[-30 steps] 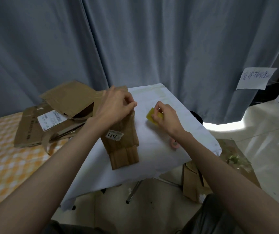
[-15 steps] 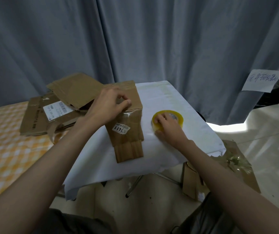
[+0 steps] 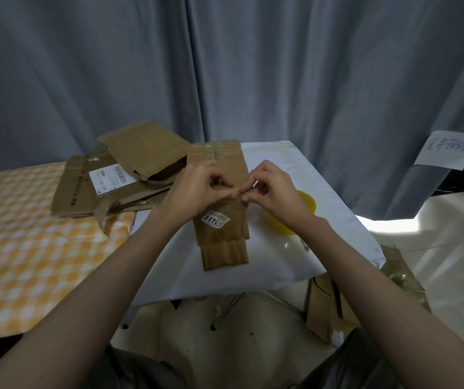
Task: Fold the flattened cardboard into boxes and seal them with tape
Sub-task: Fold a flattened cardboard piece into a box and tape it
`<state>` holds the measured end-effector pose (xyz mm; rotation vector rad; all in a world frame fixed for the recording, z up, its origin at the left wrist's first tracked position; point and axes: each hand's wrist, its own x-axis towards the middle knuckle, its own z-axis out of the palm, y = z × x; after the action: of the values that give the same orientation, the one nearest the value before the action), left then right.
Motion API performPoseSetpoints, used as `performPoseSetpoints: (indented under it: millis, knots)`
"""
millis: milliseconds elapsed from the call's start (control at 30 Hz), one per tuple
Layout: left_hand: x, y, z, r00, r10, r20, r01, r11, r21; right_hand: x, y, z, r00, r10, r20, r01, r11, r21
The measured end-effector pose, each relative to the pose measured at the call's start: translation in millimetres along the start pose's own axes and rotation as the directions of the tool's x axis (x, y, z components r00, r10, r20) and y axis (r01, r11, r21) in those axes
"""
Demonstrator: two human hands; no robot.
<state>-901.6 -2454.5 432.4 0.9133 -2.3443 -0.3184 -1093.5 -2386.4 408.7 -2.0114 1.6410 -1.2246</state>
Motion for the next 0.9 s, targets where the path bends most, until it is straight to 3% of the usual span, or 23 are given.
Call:
performPoseSetpoints:
  millis: [133, 233, 333, 467, 600, 767, 900]
  knots:
    - [-2.8, -0.5, 3.1, 0.998, 0.063, 0.002, -0.063, 0.997, 0.032, -4.6, 3.9, 4.7, 0.997, -0.072, -0.043, 0.069, 0.996, -0.051]
    - [-8.1, -5.4, -1.2, 0.997, 0.067, -0.040, -0.066, 0.997, 0.039, -5.9, 0.0, 8.8, 0.996, -0.047, -0.078, 0.044, 0.998, -0.039]
    - [-23.2, -17.0, -4.6, 0.983, -0.026, -0.181, 0.039, 0.997, 0.071, -10.3, -1.6, 13.1, 0.990, 0.002, -0.139, -0.001, 1.000, 0.013]
    - [-43.1, -23.2, -3.8, 0.935, -0.182, -0.305, 0.182, 0.983, -0.027, -13.0, -3.1, 16.7, 0.978, 0.098, -0.183, -0.083, 0.993, 0.089]
    - [-50.9, -21.1, -0.4, 0.917, -0.212, -0.337, 0.171, 0.974, -0.148, -13.5, -5.8, 17.3, 0.954, 0.222, -0.203, -0.190, 0.968, 0.164]
    - [-59.6, -34.1, -7.3, 0.933, -0.288, -0.216, 0.193, 0.907, -0.375, -14.9, -2.2, 6.5, 0.945, 0.322, -0.057, -0.277, 0.883, 0.380]
    - [-60.5, -43.1, -19.5, 0.959, -0.279, -0.049, 0.223, 0.849, -0.479, -10.0, -7.0, 2.8, 0.945, 0.327, -0.007, -0.294, 0.859, 0.420]
